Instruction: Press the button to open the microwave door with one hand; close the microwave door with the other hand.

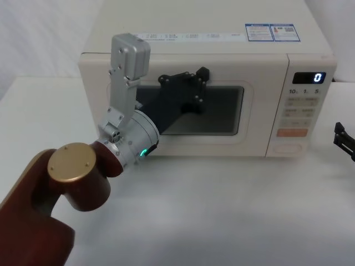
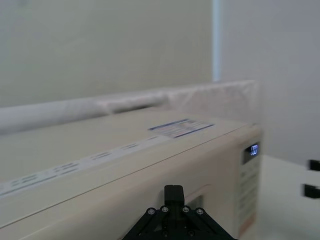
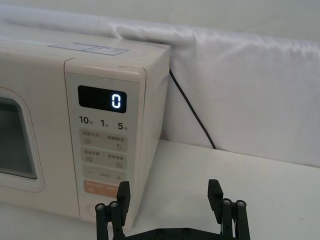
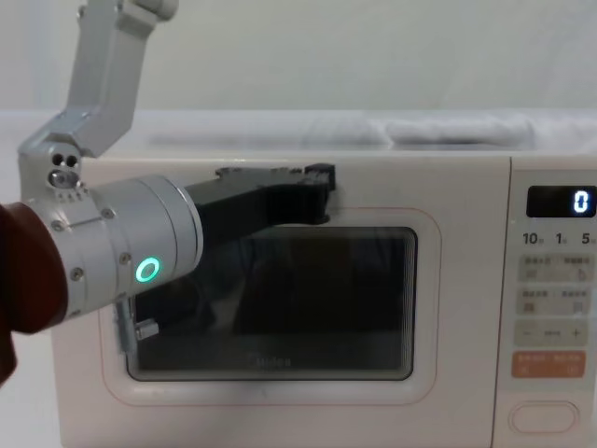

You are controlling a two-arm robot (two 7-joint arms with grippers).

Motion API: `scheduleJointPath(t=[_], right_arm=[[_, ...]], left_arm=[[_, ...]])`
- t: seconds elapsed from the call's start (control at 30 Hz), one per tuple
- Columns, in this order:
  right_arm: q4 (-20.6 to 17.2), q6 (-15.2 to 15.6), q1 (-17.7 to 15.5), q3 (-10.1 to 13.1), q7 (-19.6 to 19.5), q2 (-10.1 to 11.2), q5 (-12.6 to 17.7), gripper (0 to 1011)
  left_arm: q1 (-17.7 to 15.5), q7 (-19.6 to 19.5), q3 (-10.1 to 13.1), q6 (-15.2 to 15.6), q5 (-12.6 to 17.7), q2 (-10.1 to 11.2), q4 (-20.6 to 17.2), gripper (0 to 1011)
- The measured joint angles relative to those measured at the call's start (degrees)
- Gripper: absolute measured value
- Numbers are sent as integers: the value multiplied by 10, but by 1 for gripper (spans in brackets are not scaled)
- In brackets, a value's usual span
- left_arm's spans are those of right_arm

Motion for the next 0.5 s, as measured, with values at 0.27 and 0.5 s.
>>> scheduleJointPath(t=[0.27, 0.5], right_arm=[[0, 0, 0, 0, 0, 0, 0, 1002], [0, 0, 0, 0, 0, 0, 0, 1002]], left_arm=[[21, -25, 6, -14, -22, 22, -33, 0], [58, -26, 6, -19, -33, 50, -72, 0]])
